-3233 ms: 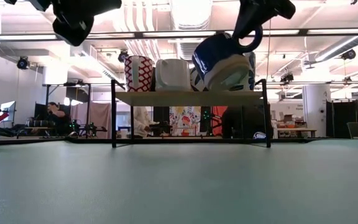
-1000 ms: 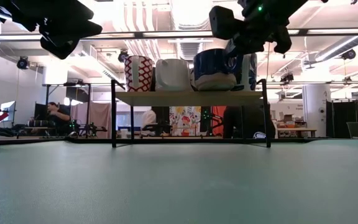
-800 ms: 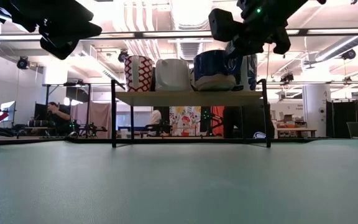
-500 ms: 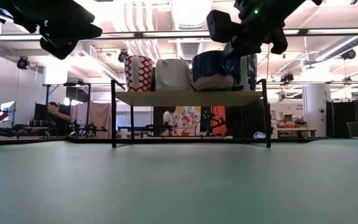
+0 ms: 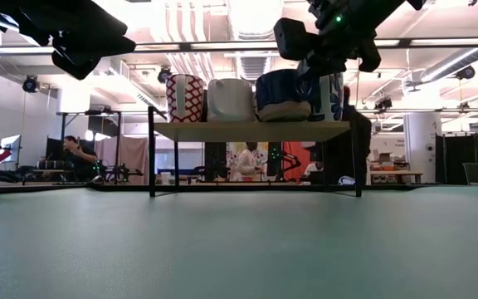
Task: Place coffee mugs
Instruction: Put the blue mug on the shelf
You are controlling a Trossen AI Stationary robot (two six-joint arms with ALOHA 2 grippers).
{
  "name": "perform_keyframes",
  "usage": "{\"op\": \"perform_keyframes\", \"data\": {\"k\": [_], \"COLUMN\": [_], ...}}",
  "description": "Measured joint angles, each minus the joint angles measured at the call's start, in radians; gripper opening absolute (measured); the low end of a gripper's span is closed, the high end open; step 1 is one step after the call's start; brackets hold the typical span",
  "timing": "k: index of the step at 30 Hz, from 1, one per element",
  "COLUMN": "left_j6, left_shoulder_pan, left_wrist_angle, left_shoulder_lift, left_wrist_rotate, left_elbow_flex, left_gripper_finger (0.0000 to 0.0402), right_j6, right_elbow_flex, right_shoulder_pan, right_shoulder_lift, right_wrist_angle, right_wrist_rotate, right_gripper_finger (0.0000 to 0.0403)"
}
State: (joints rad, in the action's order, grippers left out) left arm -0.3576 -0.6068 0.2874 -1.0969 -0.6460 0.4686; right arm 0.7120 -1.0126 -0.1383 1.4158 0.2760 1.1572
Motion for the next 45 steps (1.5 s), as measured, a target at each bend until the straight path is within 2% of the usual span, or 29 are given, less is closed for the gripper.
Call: {"op": "perform_keyframes", "data": {"k": [14,23,45], "left_j6": [-0.010,-0.026,-0.037], "left_shoulder_pan": [0.000,0.000,0.000], "left_wrist_angle": [-0.023,-0.053,-0.077], "left_shoulder_lift": [0.008,0.020,0.031], "left_wrist_rotate": [-0.011,-0.011,-0.019], "left_elbow_flex": [0.000,0.000,0.000], "left_gripper_finger": [0.0123,0.0123,0.0123], "right_j6": [-0.015,-0.016,-0.033], "right_elbow_flex": [0.003,0.002,0.001], "right_shoulder_pan": [0.032,0.053,0.078], "right_shoulder_lift": [0.010,0.074,0.085], "right_wrist_angle": [-0.084,-0.143,-0.183], "right_wrist_rotate": [-0.020,-0.005,-0.013], "right_gripper_finger": [0.0048,0.0052,0.0051]}}
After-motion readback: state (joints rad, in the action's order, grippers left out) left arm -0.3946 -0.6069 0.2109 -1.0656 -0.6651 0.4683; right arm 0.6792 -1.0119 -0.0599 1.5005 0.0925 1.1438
